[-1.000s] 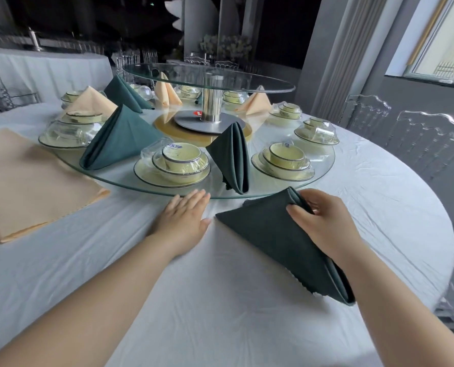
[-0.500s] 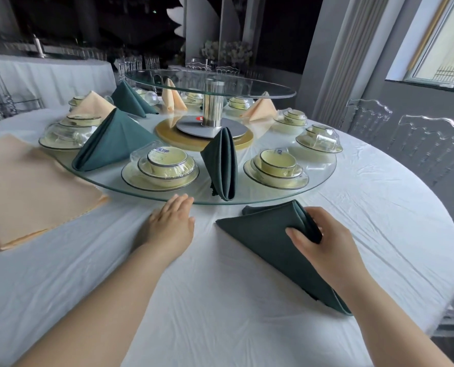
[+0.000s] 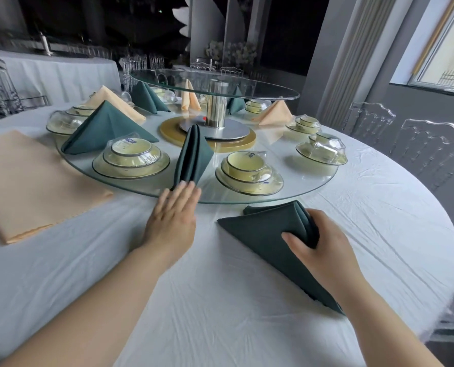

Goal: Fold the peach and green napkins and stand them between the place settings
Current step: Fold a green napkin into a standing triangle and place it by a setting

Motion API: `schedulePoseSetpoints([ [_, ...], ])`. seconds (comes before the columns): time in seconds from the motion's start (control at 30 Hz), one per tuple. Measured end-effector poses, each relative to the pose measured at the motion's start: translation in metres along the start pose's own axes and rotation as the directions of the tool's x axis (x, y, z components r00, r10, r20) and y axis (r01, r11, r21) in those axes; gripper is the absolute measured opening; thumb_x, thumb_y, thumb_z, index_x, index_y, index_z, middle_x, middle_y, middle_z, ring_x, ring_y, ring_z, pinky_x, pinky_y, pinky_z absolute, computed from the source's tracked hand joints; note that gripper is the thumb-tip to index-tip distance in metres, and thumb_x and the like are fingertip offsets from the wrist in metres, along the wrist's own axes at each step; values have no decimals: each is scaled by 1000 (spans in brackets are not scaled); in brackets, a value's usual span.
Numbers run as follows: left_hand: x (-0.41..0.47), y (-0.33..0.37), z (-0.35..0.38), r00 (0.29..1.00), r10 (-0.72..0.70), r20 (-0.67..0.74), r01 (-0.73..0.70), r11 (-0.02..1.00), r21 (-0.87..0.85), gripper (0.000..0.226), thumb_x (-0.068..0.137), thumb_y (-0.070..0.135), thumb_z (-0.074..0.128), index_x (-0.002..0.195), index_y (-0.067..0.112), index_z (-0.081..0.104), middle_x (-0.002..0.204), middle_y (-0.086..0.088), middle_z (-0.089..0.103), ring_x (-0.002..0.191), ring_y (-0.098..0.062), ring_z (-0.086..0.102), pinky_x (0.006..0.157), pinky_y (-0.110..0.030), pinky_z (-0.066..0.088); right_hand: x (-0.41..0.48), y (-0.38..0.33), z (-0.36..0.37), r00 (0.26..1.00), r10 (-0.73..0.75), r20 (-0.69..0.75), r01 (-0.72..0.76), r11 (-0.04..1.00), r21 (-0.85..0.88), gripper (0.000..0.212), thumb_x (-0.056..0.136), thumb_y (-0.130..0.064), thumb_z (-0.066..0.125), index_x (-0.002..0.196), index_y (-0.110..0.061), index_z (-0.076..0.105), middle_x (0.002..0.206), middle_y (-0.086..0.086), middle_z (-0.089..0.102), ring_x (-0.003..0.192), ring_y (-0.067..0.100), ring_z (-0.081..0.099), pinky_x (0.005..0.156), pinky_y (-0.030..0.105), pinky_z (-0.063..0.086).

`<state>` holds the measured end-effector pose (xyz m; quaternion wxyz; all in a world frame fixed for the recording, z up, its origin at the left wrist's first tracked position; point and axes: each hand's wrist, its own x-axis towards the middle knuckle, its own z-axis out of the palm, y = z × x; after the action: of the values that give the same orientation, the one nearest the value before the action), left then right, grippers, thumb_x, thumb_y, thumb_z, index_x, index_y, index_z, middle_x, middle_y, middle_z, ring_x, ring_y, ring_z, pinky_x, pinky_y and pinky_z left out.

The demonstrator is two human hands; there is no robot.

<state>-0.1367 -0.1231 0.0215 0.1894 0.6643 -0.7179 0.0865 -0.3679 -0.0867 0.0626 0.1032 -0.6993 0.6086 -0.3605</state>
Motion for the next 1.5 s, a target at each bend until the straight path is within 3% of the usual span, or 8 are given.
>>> schedulePoseSetpoints([
  [0.13,-3,8,7,959,267,99,-272,962,38,50,82,24,31,117,6,62,120,-8,62,109,-24,61,103,-24,11,-4,3,-3,1000,17,-6,-16,1000,16,27,78,-25,66,100,-21,51,84,-9,53,92,21,52,80,33,40],
  [0.3,-2,7,8,969,178,171,-175,984,-35,94,60,48,-21,147,23,5,155,9,-2,142,-4,-3,105,-17,-16,-7,11,-6,999,35,-25,-34,999,6,26,78,-25,66,99,-17,54,91,-3,56,92,20,51,82,32,40],
  [0.47,-4,11,4,971,-13,238,0,998,56,53,99,36,12,147,20,-4,155,6,-7,142,-8,-6,113,-28,-4,-6,11,-3,998,-33,-44,31,998,-46,17,78,-22,66,81,-11,54,74,-3,49,78,22,48,68,29,33],
  [0.73,-1,2,2,939,-219,266,186,972,143,54,100,33,18,147,18,-2,155,6,-7,143,-14,-5,114,-36,-2,-8,11,-10,1000,-16,-17,17,999,30,21,77,-24,68,90,-26,52,79,-19,49,88,15,47,77,27,34],
  [1.07,2,-1,2,998,-30,51,30,1000,3,43,99,26,28,141,18,31,149,6,28,138,-13,14,105,-28,9,-7,17,-2,999,-38,-20,38,999,-40,29,80,-22,65,64,-7,45,59,3,44,59,21,41,55,31,29],
  [1.2,3,0,-3,979,101,-175,-109,993,-36,39,79,21,36,89,8,71,88,-4,72,90,-14,43,70,-28,27,-5,14,0,999,-5,-38,4,1000,-25,49,81,-18,63,55,-14,22,51,-1,25,51,17,25,50,32,20],
  [1.3,-1,8,0,975,202,-91,-208,976,-60,43,77,24,34,90,13,73,94,-1,72,92,-16,63,77,-25,35,-6,12,-4,999,-6,-49,6,1000,-5,48,81,-18,63,55,-14,23,51,-1,25,51,17,26,51,32,19],
  [1.5,1,11,4,972,108,209,-85,990,-116,52,100,32,21,147,23,1,155,9,-8,141,-4,-7,110,-21,-5,5,8,-24,989,-1,-148,16,995,102,43,79,-16,64,51,-12,31,43,-1,32,48,9,34,45,20,26],
])
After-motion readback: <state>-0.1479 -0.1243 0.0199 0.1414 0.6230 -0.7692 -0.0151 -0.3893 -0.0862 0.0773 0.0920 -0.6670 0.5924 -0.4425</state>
